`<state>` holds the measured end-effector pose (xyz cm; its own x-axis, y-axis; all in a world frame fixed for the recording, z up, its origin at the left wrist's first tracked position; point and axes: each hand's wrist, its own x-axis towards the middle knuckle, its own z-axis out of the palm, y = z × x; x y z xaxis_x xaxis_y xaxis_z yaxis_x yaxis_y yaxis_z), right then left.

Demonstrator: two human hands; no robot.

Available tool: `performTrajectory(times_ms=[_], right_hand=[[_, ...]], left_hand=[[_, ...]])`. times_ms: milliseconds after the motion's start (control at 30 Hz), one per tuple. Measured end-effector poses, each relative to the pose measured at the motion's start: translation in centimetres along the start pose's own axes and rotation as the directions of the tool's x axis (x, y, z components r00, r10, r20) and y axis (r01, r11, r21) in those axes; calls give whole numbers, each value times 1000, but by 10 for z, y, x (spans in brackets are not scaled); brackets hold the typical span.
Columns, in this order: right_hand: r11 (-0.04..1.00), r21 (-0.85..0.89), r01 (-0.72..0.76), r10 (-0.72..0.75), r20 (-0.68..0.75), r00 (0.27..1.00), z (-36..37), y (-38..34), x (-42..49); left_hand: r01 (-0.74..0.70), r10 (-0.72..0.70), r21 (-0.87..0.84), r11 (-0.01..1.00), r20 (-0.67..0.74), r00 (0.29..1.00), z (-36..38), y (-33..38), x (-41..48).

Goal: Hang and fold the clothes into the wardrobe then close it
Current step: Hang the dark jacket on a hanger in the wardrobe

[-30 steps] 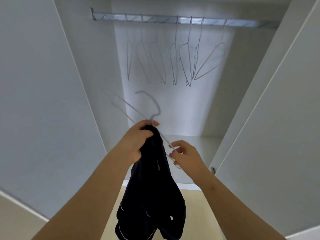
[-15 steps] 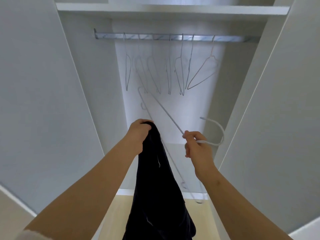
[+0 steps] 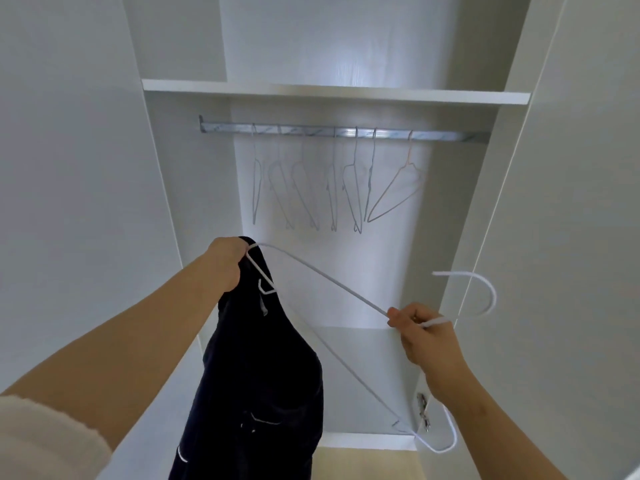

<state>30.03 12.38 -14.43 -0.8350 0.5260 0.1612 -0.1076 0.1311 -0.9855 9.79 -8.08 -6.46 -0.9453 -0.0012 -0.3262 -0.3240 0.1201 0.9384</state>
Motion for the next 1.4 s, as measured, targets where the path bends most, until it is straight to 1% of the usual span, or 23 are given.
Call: performTrajectory(times_ms=[100,167,233,300,400,433,533,567,600,633,667,700,733,833,933,1000,1033,1067,1100,1133,1200,1333,1400], right_hand=[[999,-37,0,0,6,1000,4,-6,2],[998,-55,-4,4,-10,1000,11,-8,5],[998,-65,-26,26,5,1000,20,-7,5],[996,-75,-38,41,35,999,32,-4,4],[995,-86,-50,57,76,996,53,-6,2],[995,-81,-55,61,84,995,58,-7,3],[998,-12,-68,68,33,997,58,-18,9],[999,6,-53,53,9,999,54,-22,13],[999,14,-38,38,-10,999,50,-27,15],[1000,14,-21,21,-21,1000,47,-30,17],[1000,12,-12,12,-24,1000,45,-34,18],[1000,1,-2,2,-16,1000,43,-35,20],[1000,-14,2,-2,1,1000,42,-40,20],[994,-92,63,-60,29,998,34,-50,22],[967,-102,235,-246,-112,963,28,-61,23],[920,-187,345,-384,-244,891,30,-59,20],[873,-276,403,-473,-275,837,32,-57,17],[823,-363,436,-537,-250,806,35,-56,14],[797,-406,448,-548,-173,818,38,-52,12],[808,-403,429,-498,-78,864,42,-49,9],[898,-294,328,-318,82,945,49,-45,7],[964,-148,219,-192,179,965,45,-37,8],[987,-110,119,-81,299,951,36,-32,5]], left_hand=[[-254,265,154,955,-62,962,2,1,1],[-429,459,306,850,-33,888,5,-4,-8],[-547,580,417,726,54,813,9,-11,-18],[-616,626,442,653,143,766,15,-14,-31],[-713,625,409,570,349,699,27,-23,-55],[-739,612,381,556,414,674,30,-25,-61],[-767,571,256,589,539,619,25,-25,-73],[-809,592,276,519,567,573,20,-27,-74],[-864,638,377,334,584,501,15,-28,-75],[-864,713,500,68,582,392,12,-30,-73],[-791,766,579,-199,596,243,11,-34,-69],[-728,765,600,-333,623,163,11,-37,-67],[-709,756,605,-362,636,157,12,-36,-66],[-813,727,552,-188,634,263,19,-33,-61],[-849,770,527,-20,550,323,27,-31,-60],[-842,799,533,89,466,380,32,-26,-64],[-836,811,533,131,427,400,35,-22,-66],[-835,823,526,161,395,408,38,-18,-67],[-834,834,523,177,371,409,40,-13,-69],[-836,843,516,184,354,404,43,-10,-72],[-847,853,489,210,332,403,48,-7,-77],[-833,838,470,292,295,460,48,-8,-76],[-818,836,454,354,238,495,42,-9,-72]])
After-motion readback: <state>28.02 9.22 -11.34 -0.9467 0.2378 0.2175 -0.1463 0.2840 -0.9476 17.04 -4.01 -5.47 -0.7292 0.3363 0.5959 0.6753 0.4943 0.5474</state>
